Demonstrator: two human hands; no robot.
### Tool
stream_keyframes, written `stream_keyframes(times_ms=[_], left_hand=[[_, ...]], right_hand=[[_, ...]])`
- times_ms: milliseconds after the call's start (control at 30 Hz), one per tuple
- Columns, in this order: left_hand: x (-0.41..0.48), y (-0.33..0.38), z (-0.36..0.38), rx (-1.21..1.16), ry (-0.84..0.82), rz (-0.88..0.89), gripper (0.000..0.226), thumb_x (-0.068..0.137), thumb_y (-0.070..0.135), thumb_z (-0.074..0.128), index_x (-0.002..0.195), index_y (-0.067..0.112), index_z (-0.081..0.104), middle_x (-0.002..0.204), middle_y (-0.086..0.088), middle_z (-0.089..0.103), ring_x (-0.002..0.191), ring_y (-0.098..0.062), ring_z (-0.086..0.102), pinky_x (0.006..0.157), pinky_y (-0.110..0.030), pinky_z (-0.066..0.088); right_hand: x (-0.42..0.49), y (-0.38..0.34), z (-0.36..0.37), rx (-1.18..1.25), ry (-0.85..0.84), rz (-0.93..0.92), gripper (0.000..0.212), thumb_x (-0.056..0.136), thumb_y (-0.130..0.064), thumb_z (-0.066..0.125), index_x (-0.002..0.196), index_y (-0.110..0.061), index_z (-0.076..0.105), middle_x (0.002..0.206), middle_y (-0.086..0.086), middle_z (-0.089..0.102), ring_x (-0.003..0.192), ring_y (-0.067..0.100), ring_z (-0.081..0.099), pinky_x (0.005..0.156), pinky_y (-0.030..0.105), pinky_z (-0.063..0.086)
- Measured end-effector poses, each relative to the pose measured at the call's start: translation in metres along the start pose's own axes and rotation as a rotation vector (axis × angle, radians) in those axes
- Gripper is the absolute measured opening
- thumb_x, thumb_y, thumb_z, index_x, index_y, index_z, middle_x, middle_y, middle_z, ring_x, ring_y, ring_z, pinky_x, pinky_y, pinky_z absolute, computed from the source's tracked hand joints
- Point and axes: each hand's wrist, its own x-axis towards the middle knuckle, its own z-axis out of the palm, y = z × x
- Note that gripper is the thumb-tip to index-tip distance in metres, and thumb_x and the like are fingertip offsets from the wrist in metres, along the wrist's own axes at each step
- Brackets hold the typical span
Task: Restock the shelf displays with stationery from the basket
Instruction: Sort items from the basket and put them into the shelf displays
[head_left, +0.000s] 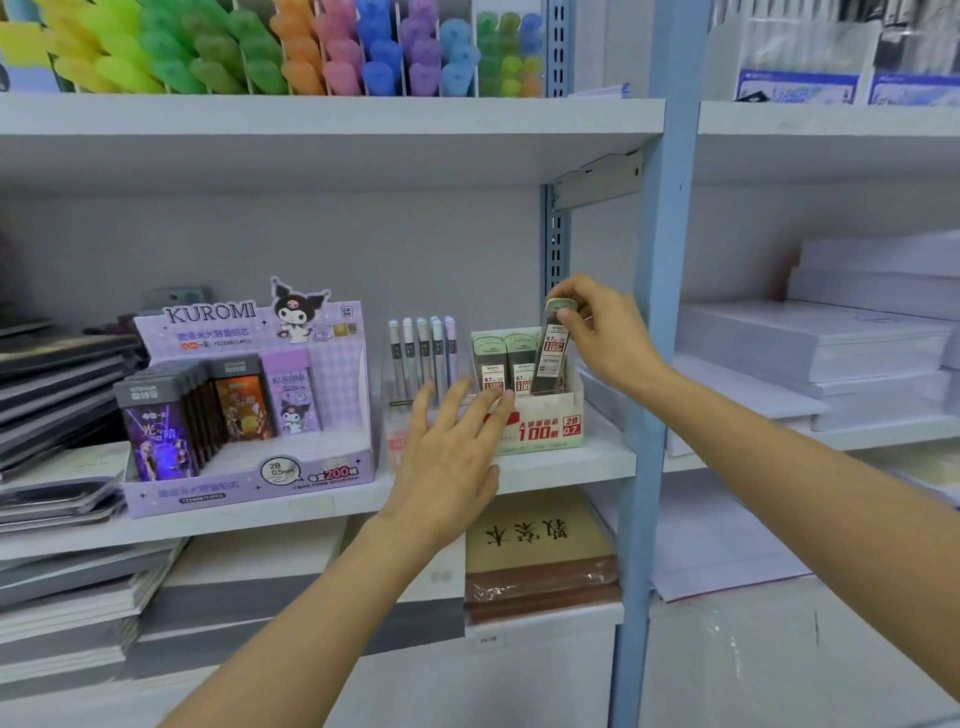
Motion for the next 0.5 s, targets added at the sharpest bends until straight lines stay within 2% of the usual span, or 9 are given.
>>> stream_keyframes(times_ms=[67,233,300,500], left_hand=[[0.0,-0.001,-0.001,-0.022,0.015,0.006,0.071,0.092,0.035,0.053,0.153,0.021,0.02,0.156,0.0,0.03,0.147,-0.026,0.015,0.117,-0.051,-0.002],[-0.001,-0.001,0.0,-0.021,0.031,0.012,0.071,0.093,0.035,0.053,0.153,0.022,0.018,0.157,0.0,0.027,0.147,-0.026,0.014,0.118,-0.051,-0.001],[0.0,0.0,0.0,-0.023,0.034,0.005,0.072,0.093,0.036,0.053,0.153,0.022,0.017,0.157,0.0,0.027,0.146,-0.026,0.014,0.118,-0.051,0.0],[-0.002,-0.001,0.0,-0.026,0.044,0.02,0.072,0.091,0.035,0.056,0.153,0.021,0.021,0.155,-0.001,0.03,0.146,-0.028,0.016,0.118,-0.052,0.001]], right_hand=[[0.001,0.0,-0.002,0.006,-0.014,0.022,0.017,0.097,-0.008,0.051,0.111,-0.011,0.061,0.099,0.001,0.066,0.086,0.013,0.059,0.074,0.02,0.046],[0.004,-0.004,-0.007,0.008,0.035,-0.003,0.017,0.097,-0.006,0.05,0.11,-0.011,0.06,0.099,0.002,0.066,0.088,0.017,0.06,0.076,0.025,0.05],[0.003,-0.004,-0.003,-0.046,-0.006,-0.01,0.017,0.098,-0.006,0.05,0.111,-0.01,0.059,0.102,0.003,0.066,0.089,0.016,0.059,0.074,0.02,0.044],[-0.002,0.005,0.007,-0.051,-0.107,0.115,0.016,0.097,-0.007,0.05,0.108,-0.011,0.062,0.103,0.004,0.066,0.09,0.015,0.057,0.077,0.025,0.045]])
